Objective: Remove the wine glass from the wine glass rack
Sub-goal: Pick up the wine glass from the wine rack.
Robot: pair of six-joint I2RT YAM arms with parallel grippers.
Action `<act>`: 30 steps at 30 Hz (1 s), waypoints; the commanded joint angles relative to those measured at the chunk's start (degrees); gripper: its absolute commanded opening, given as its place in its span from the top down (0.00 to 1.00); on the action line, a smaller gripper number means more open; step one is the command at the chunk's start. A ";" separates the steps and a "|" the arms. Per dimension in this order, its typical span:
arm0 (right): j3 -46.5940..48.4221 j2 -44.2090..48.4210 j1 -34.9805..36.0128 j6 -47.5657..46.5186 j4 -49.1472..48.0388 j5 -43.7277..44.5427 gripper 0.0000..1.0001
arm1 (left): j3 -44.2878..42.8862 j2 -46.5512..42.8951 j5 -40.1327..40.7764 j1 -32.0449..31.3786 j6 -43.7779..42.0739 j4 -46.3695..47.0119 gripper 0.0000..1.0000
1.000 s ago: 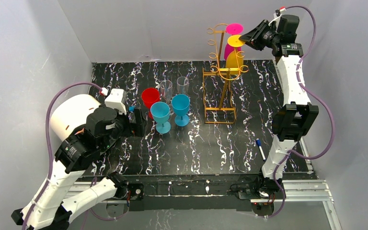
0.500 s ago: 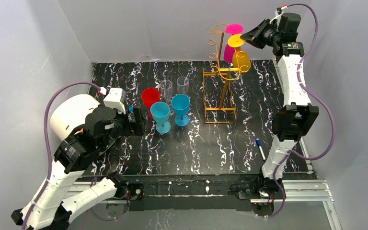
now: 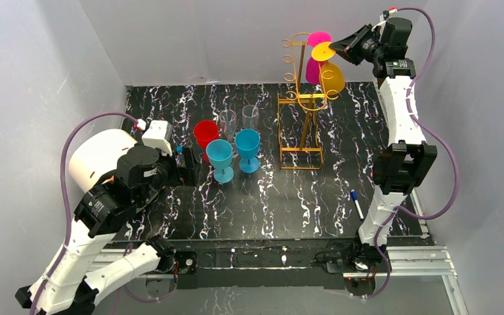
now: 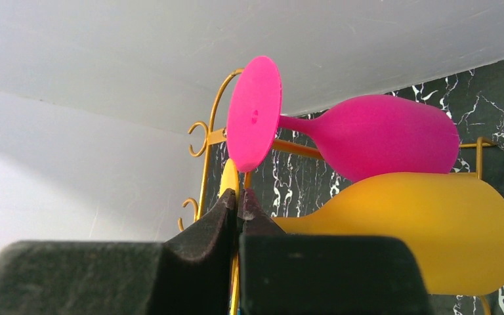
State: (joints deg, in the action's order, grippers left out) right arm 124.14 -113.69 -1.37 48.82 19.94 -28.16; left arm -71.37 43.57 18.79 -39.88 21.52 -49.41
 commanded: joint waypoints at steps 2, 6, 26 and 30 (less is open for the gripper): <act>-2.05 4.30 0.05 2.25 -6.24 1.58 0.99 | -2.07 0.24 -0.14 -0.06 0.36 -0.81 0.02; -2.43 4.91 0.05 2.21 -6.44 2.76 0.99 | -2.16 0.14 -0.15 -0.06 0.30 -1.08 0.02; -7.76 9.27 -0.21 -0.16 -8.19 7.91 0.99 | -2.43 -0.17 -0.30 -0.10 0.15 -1.42 0.02; -7.51 9.16 -0.30 -0.71 -7.78 8.22 0.99 | -2.43 0.22 -0.97 -0.06 0.35 -1.59 0.02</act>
State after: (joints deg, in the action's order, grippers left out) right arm 116.36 -107.77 -1.37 49.69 15.25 -21.78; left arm -72.05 43.57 18.48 -39.88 21.65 -49.98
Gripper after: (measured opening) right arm 0.088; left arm 0.983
